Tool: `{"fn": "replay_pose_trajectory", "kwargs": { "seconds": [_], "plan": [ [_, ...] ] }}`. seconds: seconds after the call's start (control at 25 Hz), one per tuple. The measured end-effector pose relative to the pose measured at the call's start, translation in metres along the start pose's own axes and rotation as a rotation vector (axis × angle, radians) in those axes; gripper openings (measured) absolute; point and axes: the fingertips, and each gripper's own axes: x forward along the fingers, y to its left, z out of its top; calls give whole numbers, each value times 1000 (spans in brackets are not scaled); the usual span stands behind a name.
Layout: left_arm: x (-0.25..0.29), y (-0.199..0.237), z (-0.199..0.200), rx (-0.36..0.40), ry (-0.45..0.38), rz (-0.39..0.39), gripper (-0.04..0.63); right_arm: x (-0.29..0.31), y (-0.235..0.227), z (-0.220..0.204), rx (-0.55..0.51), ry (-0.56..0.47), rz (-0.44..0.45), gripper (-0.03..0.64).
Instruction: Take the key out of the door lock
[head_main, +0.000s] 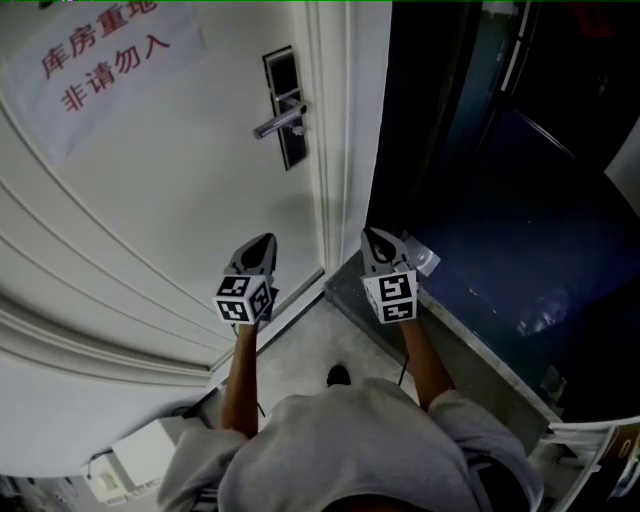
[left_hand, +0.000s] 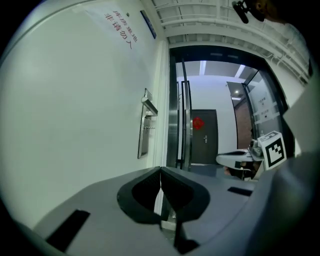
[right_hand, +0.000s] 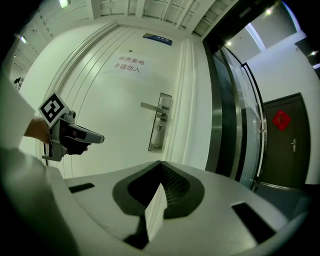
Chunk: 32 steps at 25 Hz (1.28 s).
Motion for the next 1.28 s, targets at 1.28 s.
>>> {"fn": "replay_pose_trajectory", "kwargs": {
  "seconds": [1.28],
  "plan": [
    [47, 72, 2, 6, 30, 44, 18, 105, 16, 0, -29, 37, 71, 23]
  ]
}}
